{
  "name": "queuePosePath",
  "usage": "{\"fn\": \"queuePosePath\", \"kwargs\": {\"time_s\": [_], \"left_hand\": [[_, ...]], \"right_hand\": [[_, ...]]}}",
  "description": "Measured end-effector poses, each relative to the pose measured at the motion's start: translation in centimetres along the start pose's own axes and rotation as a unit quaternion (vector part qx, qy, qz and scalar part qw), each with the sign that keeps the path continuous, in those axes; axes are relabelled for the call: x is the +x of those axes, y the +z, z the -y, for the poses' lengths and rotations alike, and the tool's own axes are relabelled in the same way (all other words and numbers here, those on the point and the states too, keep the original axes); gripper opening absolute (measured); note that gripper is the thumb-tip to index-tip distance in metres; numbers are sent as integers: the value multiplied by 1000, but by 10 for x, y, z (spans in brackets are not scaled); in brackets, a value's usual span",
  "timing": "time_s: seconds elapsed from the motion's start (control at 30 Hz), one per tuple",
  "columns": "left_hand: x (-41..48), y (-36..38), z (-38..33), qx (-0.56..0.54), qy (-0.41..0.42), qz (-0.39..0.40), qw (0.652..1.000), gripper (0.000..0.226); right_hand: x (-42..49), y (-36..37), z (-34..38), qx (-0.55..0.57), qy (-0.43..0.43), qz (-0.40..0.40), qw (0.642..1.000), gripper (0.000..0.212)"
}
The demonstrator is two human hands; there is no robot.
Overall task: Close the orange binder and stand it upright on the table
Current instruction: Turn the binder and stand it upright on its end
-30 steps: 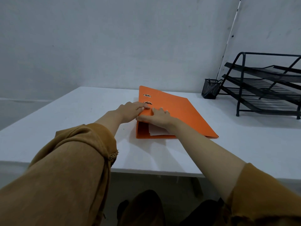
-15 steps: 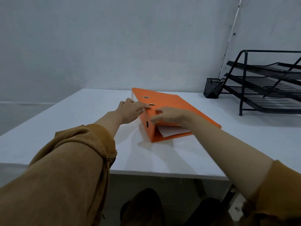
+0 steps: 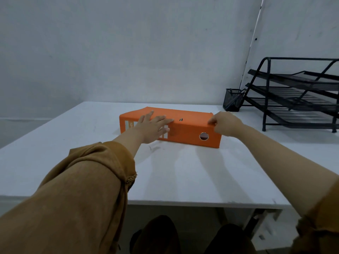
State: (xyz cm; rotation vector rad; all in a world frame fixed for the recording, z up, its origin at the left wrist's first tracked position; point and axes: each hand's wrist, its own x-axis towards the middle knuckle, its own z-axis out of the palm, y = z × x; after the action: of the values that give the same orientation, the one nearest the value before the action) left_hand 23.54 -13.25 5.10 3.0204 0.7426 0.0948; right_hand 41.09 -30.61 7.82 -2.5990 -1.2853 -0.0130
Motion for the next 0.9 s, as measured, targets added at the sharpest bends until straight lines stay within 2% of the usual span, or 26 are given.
{"fn": "queuePosePath", "kwargs": {"time_s": [0.17, 0.37, 0.6, 0.77, 0.9], "left_hand": [[16, 7, 11, -41, -29, -10, 999, 48], [21, 5, 16, -20, -41, -11, 999, 56], [29, 19, 23, 44, -22, -83, 995, 58], [34, 30, 14, 47, -49, -131, 989, 60], [34, 32, 17, 40, -41, -138, 989, 57]], "right_hand": [[10, 26, 29, 56, -55, 26, 997, 60], [22, 49, 52, -61, -74, 12, 995, 80], [40, 50, 41, -95, -95, 5, 991, 78], [55, 48, 34, -87, -94, 15, 992, 77], [56, 51, 34, -97, -91, -3, 991, 80]]}}
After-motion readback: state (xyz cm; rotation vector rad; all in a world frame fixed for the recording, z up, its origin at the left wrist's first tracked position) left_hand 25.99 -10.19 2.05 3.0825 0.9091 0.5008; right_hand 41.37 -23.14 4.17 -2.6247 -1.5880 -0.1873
